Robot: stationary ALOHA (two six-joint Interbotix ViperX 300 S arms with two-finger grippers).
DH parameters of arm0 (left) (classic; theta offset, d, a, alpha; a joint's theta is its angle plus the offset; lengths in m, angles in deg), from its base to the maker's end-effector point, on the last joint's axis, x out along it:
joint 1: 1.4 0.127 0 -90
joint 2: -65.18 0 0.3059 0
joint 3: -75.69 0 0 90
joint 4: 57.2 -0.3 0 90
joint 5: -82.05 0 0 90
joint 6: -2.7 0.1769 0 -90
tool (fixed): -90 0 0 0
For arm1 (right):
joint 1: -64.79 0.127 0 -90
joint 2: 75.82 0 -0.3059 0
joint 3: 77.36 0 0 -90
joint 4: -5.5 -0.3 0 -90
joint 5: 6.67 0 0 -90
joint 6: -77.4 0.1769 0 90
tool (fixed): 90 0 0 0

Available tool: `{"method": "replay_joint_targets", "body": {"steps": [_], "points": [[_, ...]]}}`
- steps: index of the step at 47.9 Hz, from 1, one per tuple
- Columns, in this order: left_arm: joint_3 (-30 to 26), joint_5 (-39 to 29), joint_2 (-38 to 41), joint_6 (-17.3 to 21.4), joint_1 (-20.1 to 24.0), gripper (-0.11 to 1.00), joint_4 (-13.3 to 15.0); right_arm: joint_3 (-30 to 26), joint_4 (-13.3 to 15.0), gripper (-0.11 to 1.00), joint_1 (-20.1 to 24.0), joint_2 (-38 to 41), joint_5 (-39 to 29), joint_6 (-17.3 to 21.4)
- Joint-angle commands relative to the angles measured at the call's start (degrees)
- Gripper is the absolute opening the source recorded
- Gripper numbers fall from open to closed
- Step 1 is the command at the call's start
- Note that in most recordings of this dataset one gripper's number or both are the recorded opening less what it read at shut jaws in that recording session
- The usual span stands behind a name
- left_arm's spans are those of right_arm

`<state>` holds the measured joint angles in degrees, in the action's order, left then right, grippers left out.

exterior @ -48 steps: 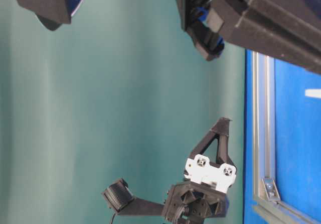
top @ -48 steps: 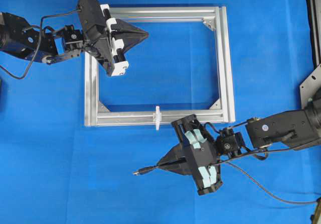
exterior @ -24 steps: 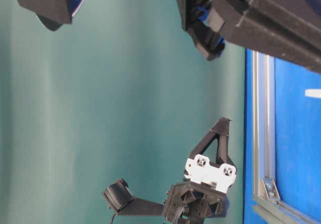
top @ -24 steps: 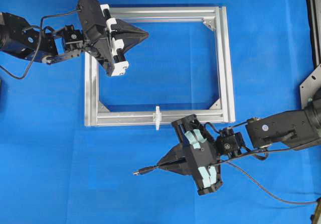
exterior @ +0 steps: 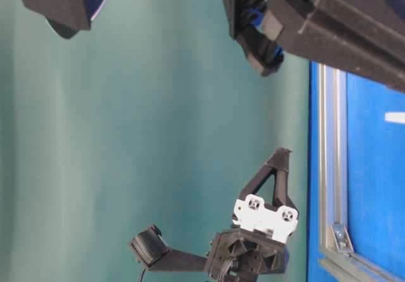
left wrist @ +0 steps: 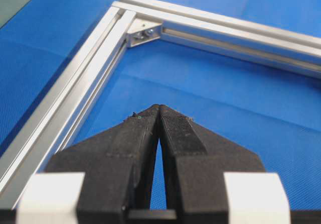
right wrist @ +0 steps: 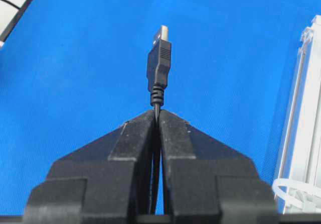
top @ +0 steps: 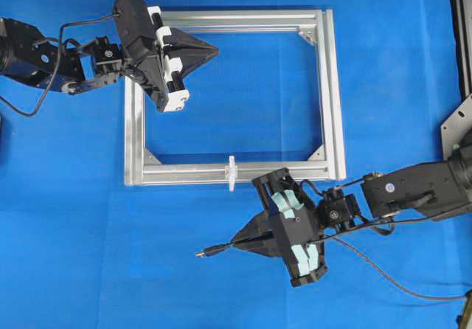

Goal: Insert the wire through the string loop located in the center.
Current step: 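Lift the held USB cable slightly with the right gripper, then move the right gripper with the plug toward the white zip-tie loop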

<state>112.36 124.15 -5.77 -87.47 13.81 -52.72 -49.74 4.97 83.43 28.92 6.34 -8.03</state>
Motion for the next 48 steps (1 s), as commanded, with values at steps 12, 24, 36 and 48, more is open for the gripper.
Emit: {"method": "replay_joint_targets", "body": {"steps": [12, 24, 36, 48], "points": [[-0.5, 0.3, -1.6, 0.0, -0.2, 0.00, -0.1, -0.9, 0.1, -0.03, 0.3, -1.5, 0.4, 0.0], [-0.5, 0.3, -1.7, 0.0, -0.2, 0.00, -0.1, -0.8, 0.1, -0.03, 0.3, -1.5, 0.4, 0.0], [-0.6, 0.3, -1.6, 0.0, -0.2, 0.00, -0.1, -0.7, 0.1, -0.03, 0.3, -1.5, 0.3, 0.0], [-0.5, 0.3, -1.7, 0.0, -0.2, 0.00, -0.2, 0.6, 0.1, -0.03, 0.3, -2.3, 0.1, 0.1]]}}
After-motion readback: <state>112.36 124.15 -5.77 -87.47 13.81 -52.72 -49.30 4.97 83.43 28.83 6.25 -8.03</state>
